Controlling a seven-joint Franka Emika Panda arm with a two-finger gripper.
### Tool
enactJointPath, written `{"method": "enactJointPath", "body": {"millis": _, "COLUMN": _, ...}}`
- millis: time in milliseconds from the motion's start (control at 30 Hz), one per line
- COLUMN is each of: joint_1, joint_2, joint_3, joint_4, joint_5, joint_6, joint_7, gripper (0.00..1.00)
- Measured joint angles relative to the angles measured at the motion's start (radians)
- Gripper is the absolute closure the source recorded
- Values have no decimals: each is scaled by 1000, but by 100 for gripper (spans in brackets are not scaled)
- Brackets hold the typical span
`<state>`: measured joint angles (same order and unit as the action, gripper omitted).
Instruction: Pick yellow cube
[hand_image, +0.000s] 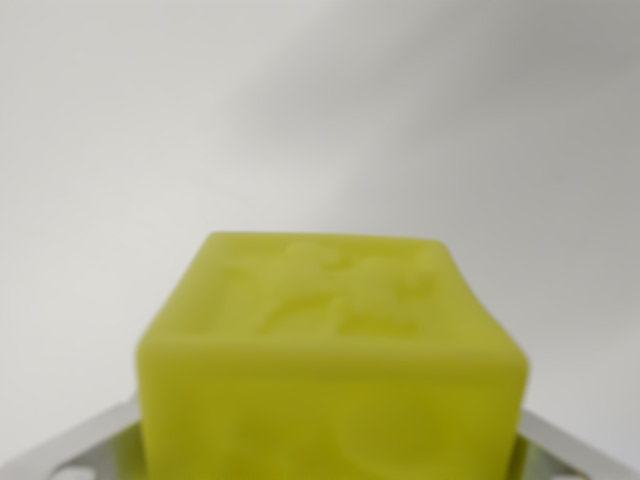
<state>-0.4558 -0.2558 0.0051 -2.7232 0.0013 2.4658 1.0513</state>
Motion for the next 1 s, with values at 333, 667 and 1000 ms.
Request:
{"method": "enactJointPath", "body": {"millis": 333, "joint_1": 0, "joint_2": -59, "joint_3": 0, "joint_4": 23, "joint_5": 0, "joint_6": -82, "joint_7": 0, "gripper": 100}}
{"method": "enactJointPath", "body": {"millis": 667, "joint_1": 0, "joint_2": -110, "joint_3": 0, "joint_4": 51, "joint_5": 0, "joint_6": -161, "joint_7": 0, "gripper": 100}}
{"method": "enactJointPath", "body": {"millis": 1000, "joint_1": 0, "joint_2": -133, "joint_3": 0, "joint_4": 68, "joint_5": 1, "joint_6": -201, "joint_7": 0, "gripper": 100}}
